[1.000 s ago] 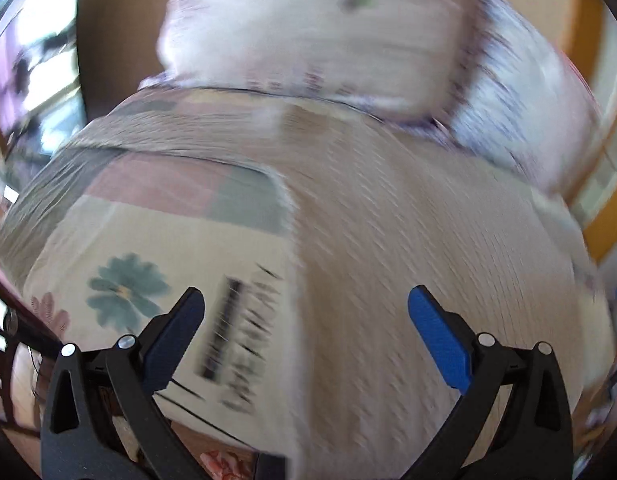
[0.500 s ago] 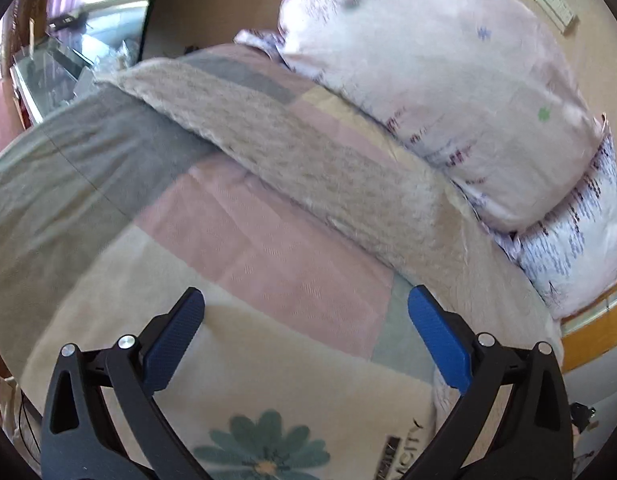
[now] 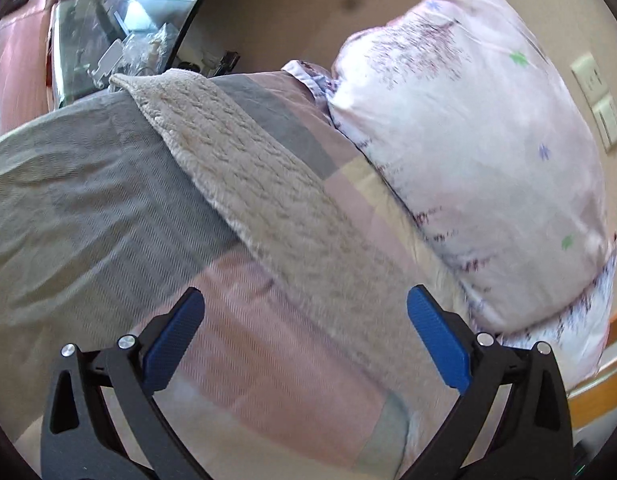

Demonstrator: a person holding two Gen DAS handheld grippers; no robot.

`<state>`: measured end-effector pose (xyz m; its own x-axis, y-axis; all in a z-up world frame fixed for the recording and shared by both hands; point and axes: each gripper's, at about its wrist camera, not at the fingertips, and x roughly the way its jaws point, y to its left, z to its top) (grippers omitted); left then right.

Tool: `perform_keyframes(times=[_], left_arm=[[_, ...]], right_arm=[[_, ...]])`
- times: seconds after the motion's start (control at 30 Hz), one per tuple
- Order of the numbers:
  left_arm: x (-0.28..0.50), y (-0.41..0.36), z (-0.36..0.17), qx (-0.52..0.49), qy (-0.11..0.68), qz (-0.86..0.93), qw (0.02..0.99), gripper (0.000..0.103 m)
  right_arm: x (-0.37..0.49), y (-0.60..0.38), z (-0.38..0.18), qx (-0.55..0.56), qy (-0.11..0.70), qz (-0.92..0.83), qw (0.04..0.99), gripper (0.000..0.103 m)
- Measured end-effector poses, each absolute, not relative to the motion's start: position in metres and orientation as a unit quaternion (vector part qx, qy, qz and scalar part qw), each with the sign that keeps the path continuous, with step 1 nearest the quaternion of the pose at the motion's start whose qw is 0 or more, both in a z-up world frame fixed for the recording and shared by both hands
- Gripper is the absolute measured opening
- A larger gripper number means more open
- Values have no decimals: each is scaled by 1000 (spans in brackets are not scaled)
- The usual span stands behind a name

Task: Fold small clothes

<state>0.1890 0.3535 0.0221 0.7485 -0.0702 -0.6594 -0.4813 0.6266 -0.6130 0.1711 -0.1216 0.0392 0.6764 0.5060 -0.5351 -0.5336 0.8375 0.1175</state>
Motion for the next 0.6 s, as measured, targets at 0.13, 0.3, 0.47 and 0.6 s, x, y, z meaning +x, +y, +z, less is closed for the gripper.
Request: perform_keyframes(times=[0.13, 0.3, 0.47, 0.6], left_arm=[[198, 376, 14, -449, 315, 128, 826, 92], [210, 407, 6, -477, 297, 137, 816, 68], [215, 430, -3, -514, 299, 148, 790, 12], [227, 397, 41, -428, 308, 146, 837, 7]], right_arm=[[151, -120, 25, -37, 263, 281, 922, 63], [132, -224, 48, 47, 230, 184, 954, 77], [116, -316, 38, 109, 244, 93, 959, 78], [100, -360, 27, 129, 243, 56, 960, 78]])
